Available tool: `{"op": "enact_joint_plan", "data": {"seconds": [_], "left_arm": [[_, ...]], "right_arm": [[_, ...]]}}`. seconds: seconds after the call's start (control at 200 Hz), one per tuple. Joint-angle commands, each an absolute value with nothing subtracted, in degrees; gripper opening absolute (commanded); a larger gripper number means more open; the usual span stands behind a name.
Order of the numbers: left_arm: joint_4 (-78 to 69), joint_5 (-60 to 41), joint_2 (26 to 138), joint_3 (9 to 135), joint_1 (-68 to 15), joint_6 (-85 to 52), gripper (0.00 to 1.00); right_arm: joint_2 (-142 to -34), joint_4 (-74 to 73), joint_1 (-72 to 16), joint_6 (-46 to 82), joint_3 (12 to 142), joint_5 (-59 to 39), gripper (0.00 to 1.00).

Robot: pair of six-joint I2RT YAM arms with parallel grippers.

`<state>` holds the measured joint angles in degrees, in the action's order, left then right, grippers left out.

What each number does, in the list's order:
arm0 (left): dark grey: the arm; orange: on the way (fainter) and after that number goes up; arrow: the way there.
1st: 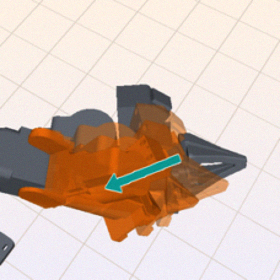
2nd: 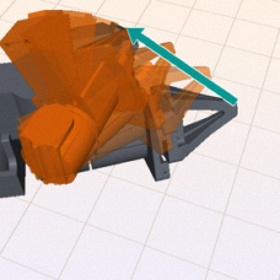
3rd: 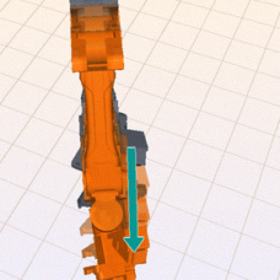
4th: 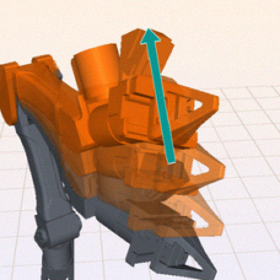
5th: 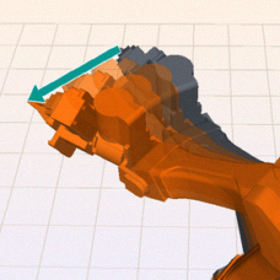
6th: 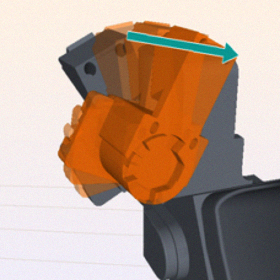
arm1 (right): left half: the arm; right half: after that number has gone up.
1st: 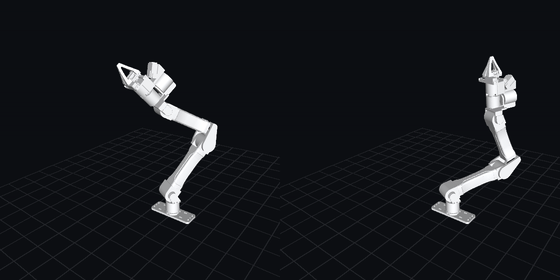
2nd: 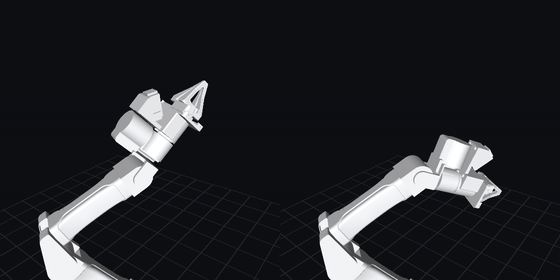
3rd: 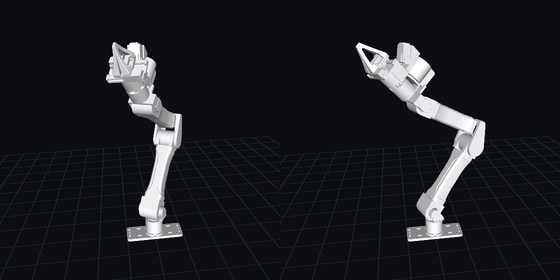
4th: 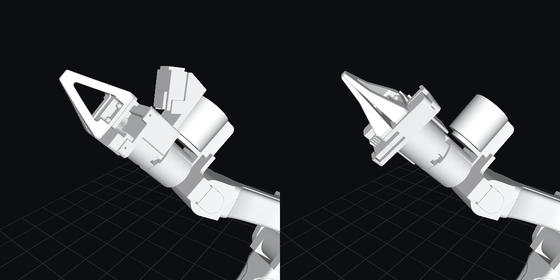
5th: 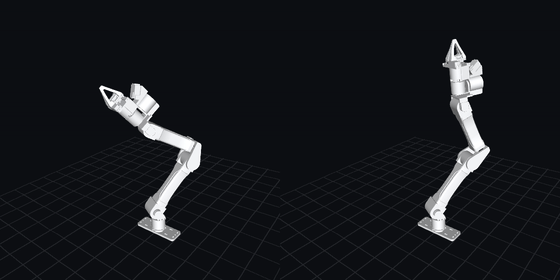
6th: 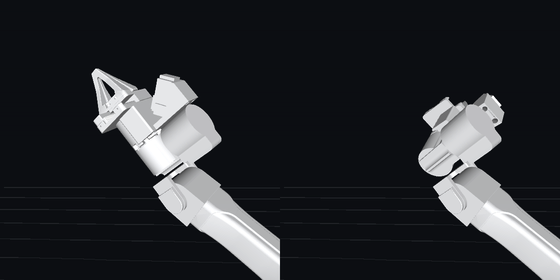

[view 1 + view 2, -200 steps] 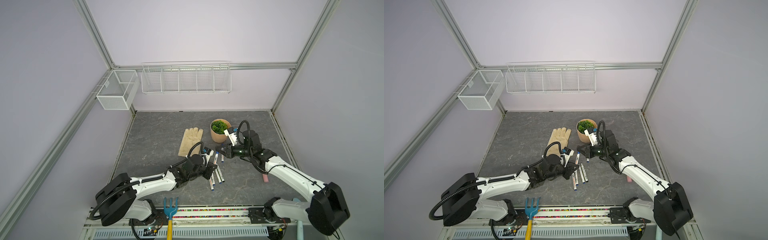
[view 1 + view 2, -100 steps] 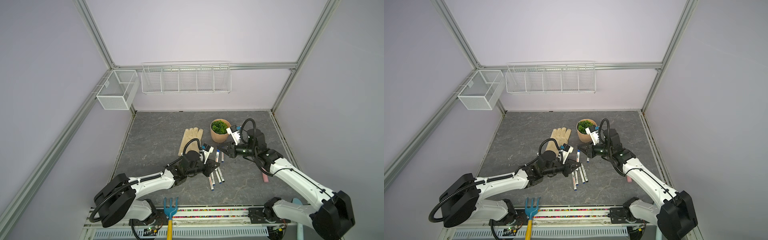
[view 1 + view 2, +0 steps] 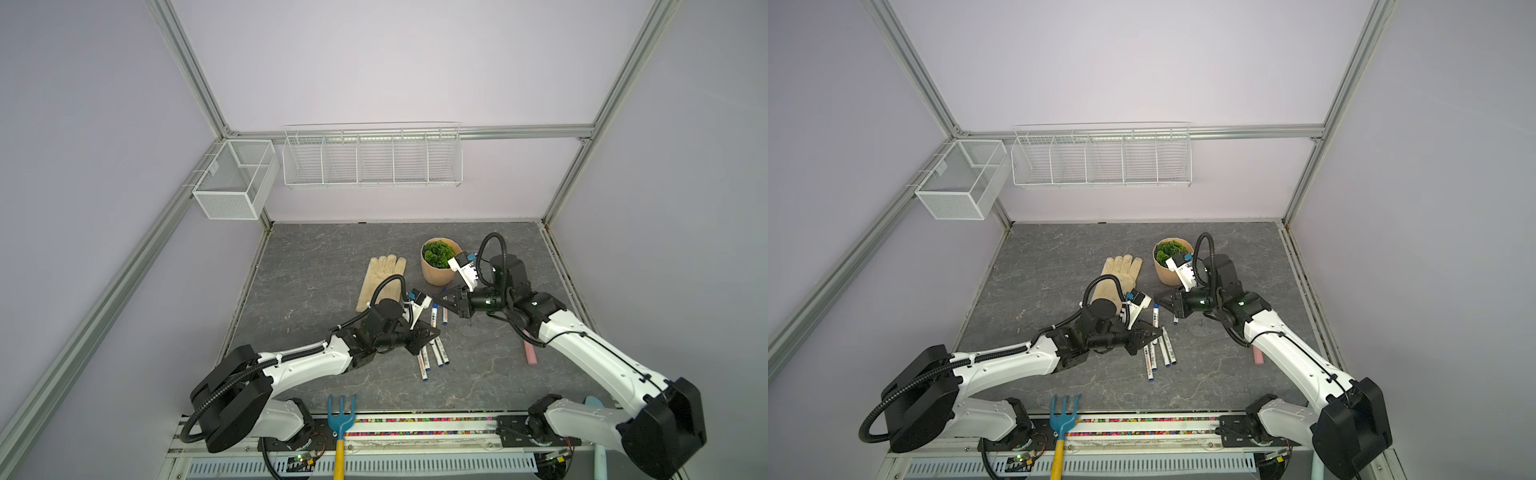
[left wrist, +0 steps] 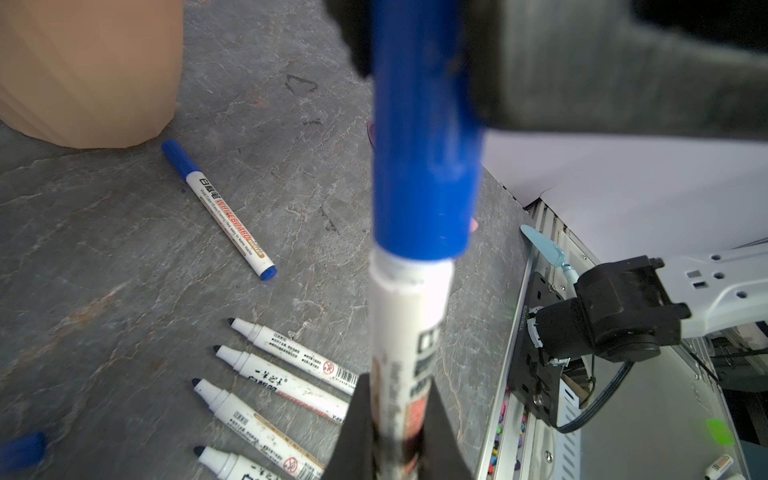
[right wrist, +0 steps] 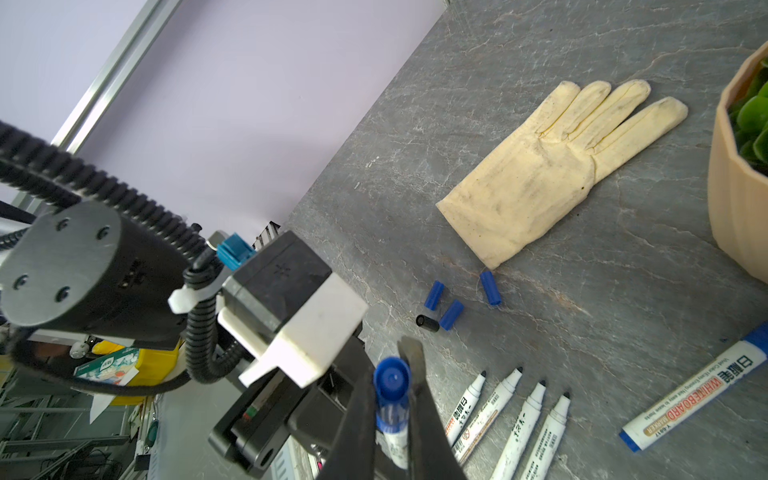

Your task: Insert the pens into the pen caps

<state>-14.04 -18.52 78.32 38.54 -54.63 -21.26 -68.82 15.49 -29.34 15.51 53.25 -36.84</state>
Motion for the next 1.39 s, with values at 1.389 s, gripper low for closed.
{"op": "enact_joint_plan", "data": {"seconds": [1.389], "left_arm": [[-4.92,-5.04,76.28,44.98,-58.1,-3.75,0.0]], "right_arm": [[-78.07,47.15,-34.63,4.27,64.58,-41.85,0.07]]}}
